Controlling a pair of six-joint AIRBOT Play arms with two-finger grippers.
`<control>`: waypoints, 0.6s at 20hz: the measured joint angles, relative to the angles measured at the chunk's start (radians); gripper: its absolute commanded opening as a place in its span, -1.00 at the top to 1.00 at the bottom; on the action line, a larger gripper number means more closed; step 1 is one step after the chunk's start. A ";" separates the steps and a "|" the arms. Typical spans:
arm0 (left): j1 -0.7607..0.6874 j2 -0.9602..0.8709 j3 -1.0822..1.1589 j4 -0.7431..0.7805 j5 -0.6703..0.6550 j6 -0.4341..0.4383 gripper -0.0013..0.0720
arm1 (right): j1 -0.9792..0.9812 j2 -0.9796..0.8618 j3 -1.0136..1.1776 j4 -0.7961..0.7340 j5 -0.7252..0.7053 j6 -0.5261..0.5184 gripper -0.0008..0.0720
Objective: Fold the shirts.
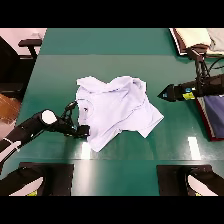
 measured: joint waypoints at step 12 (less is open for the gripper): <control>0.326 0.032 0.287 0.282 -0.229 0.017 -0.53 | -0.151 -0.001 -0.001 -0.006 0.154 -0.022 -0.09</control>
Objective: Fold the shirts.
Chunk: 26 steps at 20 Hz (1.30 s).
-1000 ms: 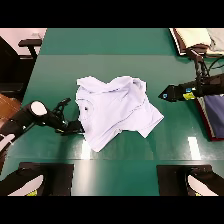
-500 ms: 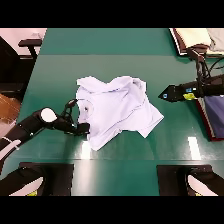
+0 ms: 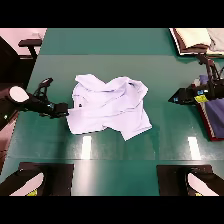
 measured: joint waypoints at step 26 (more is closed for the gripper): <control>0.037 0.003 -0.299 -0.265 0.138 0.161 0.91 | 0.030 -0.103 -0.362 0.097 -0.198 -0.036 -0.66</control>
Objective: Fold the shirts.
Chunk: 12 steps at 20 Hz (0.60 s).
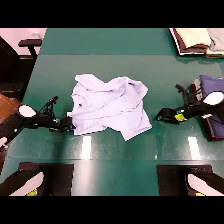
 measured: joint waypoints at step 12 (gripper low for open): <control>0.000 0.118 0.345 0.014 -0.092 0.025 0.91 | 0.153 -0.028 0.126 0.005 -0.132 -0.016 0.93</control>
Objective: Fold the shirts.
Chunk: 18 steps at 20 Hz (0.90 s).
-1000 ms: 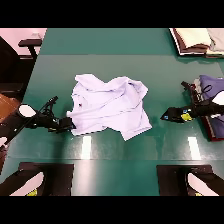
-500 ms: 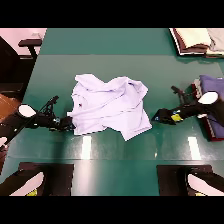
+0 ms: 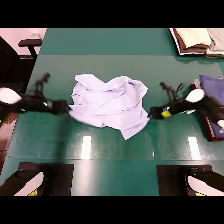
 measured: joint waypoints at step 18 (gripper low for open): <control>0.000 0.202 1.141 0.016 0.097 -0.121 0.91 | -0.121 0.311 1.026 -0.021 0.128 0.029 0.94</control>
